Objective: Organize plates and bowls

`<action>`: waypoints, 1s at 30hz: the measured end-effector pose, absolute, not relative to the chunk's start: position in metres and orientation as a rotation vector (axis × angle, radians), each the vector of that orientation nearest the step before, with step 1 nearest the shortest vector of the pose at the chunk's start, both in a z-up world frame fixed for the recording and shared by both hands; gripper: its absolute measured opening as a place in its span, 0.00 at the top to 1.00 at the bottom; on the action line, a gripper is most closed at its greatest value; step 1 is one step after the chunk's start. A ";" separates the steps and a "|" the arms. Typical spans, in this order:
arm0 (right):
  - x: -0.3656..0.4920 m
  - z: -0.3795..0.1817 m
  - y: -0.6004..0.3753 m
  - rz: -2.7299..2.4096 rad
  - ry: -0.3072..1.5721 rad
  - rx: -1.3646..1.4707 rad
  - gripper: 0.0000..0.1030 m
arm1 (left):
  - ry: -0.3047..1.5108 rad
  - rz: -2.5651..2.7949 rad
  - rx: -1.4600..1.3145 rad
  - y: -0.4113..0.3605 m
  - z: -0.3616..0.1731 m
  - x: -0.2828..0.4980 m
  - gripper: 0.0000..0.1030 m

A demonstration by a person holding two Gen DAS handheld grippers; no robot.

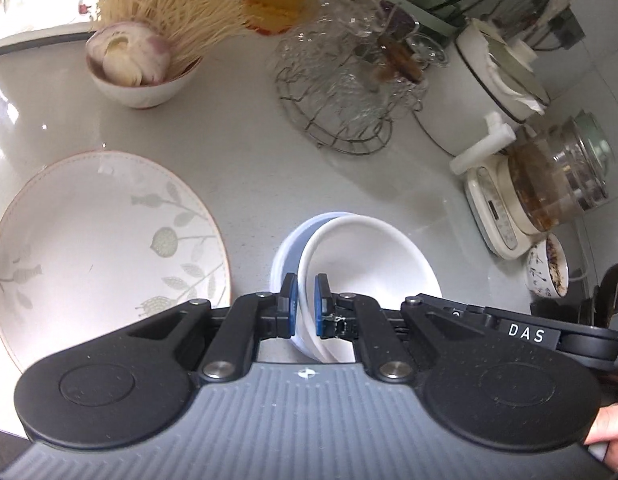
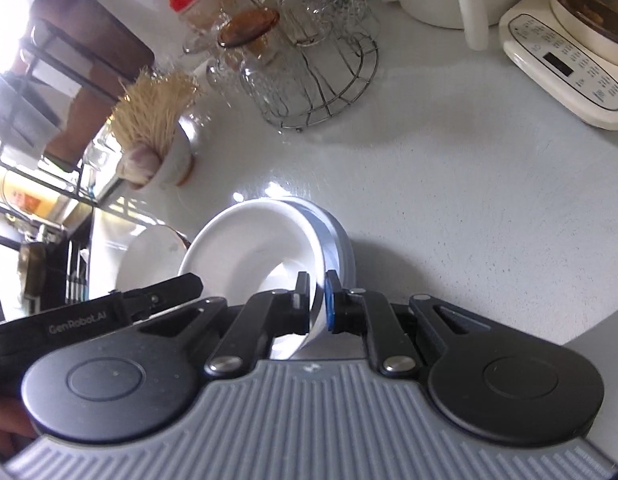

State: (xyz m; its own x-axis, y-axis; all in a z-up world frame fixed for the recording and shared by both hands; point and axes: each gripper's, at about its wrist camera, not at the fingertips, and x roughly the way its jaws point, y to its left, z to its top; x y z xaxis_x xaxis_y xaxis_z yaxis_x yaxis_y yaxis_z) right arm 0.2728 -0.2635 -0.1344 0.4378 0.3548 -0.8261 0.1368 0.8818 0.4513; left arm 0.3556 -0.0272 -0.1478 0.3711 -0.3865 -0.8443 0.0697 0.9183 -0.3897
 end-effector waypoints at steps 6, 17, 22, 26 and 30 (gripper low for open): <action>0.279 -0.134 -0.262 0.156 1.109 0.488 0.88 | 1.156 -0.268 -0.337 -0.024 -0.155 0.357 0.92; 0.287 -0.122 -0.268 0.160 1.079 0.511 0.88 | 1.152 -0.225 -0.361 -0.019 -0.150 0.356 0.69; 0.287 -0.126 -0.274 0.132 1.081 0.542 0.55 | 1.141 -0.232 -0.348 -0.019 -0.145 0.357 0.66; 0.288 -0.131 -0.278 0.119 1.077 0.560 0.48 | 1.136 -0.240 -0.332 -0.021 -0.143 0.357 0.66; 0.292 -0.143 -0.277 0.112 1.088 0.542 0.48 | 1.140 -0.243 -0.327 -0.023 -0.146 0.358 0.66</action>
